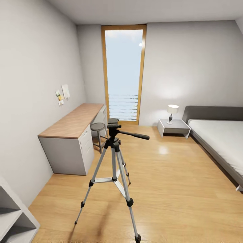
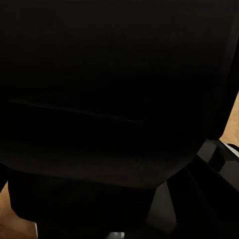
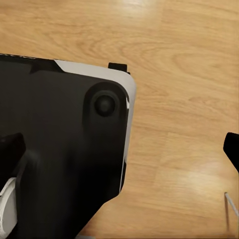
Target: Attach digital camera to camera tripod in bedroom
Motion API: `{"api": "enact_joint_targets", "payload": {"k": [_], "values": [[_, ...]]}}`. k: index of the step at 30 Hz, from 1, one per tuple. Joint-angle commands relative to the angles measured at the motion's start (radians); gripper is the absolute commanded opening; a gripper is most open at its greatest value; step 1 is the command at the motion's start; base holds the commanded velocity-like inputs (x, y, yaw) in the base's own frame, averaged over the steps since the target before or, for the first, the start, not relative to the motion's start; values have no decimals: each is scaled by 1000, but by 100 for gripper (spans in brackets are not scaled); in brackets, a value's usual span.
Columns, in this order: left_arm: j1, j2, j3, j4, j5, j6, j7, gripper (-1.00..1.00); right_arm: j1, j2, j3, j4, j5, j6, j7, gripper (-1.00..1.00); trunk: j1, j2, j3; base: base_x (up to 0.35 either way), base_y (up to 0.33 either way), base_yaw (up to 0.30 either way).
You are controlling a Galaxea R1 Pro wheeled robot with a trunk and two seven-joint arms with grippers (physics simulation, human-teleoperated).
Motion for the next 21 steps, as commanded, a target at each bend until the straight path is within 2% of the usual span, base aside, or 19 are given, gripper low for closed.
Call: {"api": "enact_joint_targets", "payload": {"k": [1, 7, 14, 21], "values": [[-1, 0, 7, 0, -12, -3, 4, -100, -1, -1, -9, 3, 8, -5, 2, 100, 1, -2, -4, 0, 0, 0], [-1, 1, 5, -1, -15, -3, 4, -100, -1, 2, 6, 2, 10, -5, -7, 100, 1, -2, -13, 0, 0, 0], [-1, 23, 2, -3, -19, -3, 5, -100, -1, 4, 15, 0, 13, -7, -12, 100, 1, -2, -25, 0, 0, 0], [-1, 31, -2, -3, -21, -3, 5, -100, -1, 4, 16, 0, 15, -8, -13, 100, 1, -2, -36, 0, 0, 0]]}}
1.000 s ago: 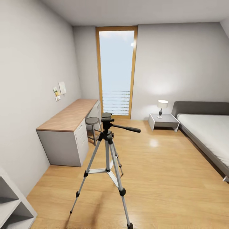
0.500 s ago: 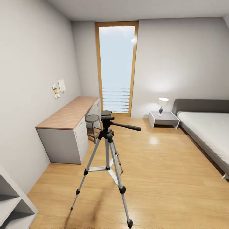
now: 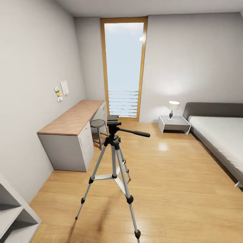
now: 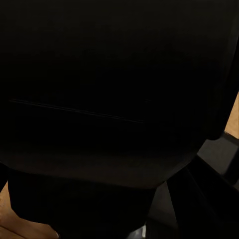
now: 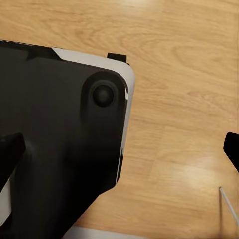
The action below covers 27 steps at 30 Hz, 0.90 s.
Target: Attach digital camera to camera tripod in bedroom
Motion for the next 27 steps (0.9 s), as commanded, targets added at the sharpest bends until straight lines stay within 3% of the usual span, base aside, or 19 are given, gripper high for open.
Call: {"api": "enact_joint_targets", "payload": {"k": [1, 27], "values": [[-1, 0, 6, 0, -12, -3, 4, -100, -1, -1, -9, 2, 8, -6, 2, 100, 0, -2, -4, 0, 0, 0], [-1, -5, 7, 2, -10, -2, 2, -100, -1, -3, 4, 2, 5, -7, 2, 100, 0, -2, -46, 0, 0, 0]]}}
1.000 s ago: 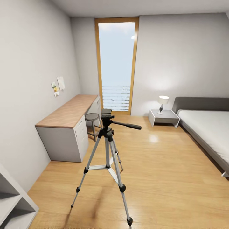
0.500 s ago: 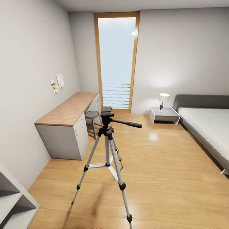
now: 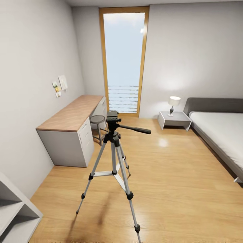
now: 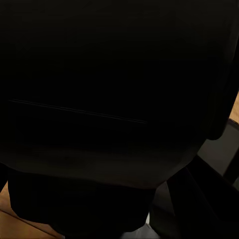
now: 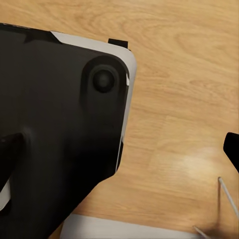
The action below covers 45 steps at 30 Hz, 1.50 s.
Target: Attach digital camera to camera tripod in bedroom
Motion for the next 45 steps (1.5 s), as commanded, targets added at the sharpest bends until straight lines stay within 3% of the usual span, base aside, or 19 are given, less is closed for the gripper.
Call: {"api": "enact_joint_targets", "payload": {"k": [1, 20, 45], "values": [[-1, 0, 7, 0, -11, -3, 4, -100, -1, -1, -8, 2, 8, -5, 2, 100, 0, -2, -4, 0, 0, 0], [-1, 12, 10, 4, -3, -2, 3, -100, -1, -3, -8, 2, 8, -6, 2, 100, 0, -2, -34, 0, 0, 0], [-1, 5, 6, 4, -5, -5, 15, -100, -1, -4, -8, 2, 10, -5, 3, 100, 0, -2, -74, 0, 0, 0]]}}
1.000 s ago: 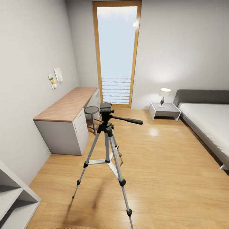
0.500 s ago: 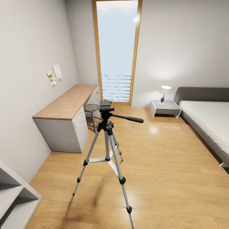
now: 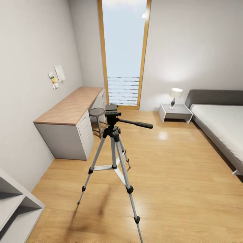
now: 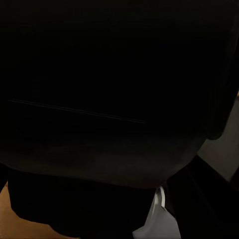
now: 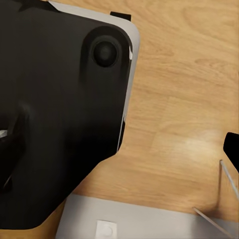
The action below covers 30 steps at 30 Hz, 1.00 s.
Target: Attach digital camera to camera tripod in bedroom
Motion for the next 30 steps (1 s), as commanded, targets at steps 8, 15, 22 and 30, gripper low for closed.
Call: {"api": "enact_joint_targets", "payload": {"k": [8, 15, 22, 30], "values": [[-1, -1, 7, 1, -12, -3, 4, -100, -1, -1, -9, 3, 7, -6, 2, 100, 0, -2, -15, 0, 0, 0], [-1, -1, 7, 0, -12, -3, 4, -100, -1, -1, -9, 3, 6, -6, 2, 100, 0, -2, -26, 0, 0, 0], [-1, 0, 7, 1, -10, -3, 4, -100, -1, 0, -9, 3, 7, -6, 3, 100, 0, -2, -32, 0, 0, 0], [-1, 0, 8, 0, -10, -3, 4, -100, -1, 0, -9, 3, 9, -6, 4, 100, 0, -2, -32, 0, 0, 0]]}}
